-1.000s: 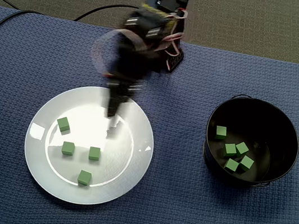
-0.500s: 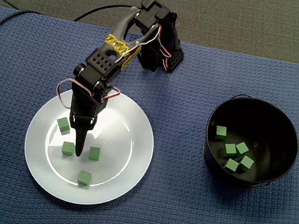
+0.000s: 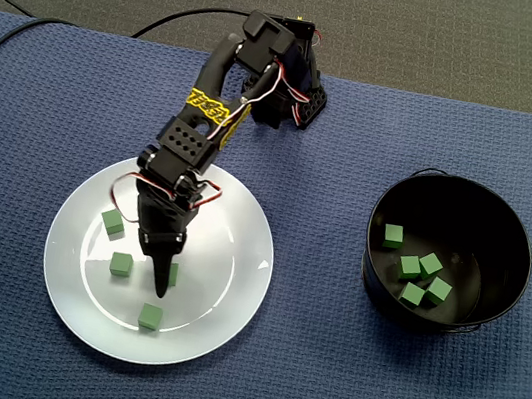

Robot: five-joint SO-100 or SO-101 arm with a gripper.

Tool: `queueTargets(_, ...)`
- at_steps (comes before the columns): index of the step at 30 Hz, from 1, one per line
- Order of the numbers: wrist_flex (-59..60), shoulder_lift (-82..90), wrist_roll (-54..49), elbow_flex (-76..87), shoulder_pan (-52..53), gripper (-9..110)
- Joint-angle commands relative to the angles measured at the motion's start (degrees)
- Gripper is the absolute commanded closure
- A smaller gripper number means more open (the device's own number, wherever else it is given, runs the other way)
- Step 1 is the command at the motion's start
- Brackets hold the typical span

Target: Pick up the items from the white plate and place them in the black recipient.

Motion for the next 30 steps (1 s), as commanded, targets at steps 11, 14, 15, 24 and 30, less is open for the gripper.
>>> queueTargets(11,-1.3,0.0,1.9,-3.6,-2.7,69)
queueTargets(14,-2.5,-0.5,1.9,-3.6,-2.8,70)
queueTargets(15,-2.9,-0.6,2.0,-3.6,-2.8,70)
queueTargets(24,-3.9,-0.5,2.5,-2.8,-3.4,80)
queueTargets(30,-4.5,0.5,3.0,-1.1,-4.1,100)
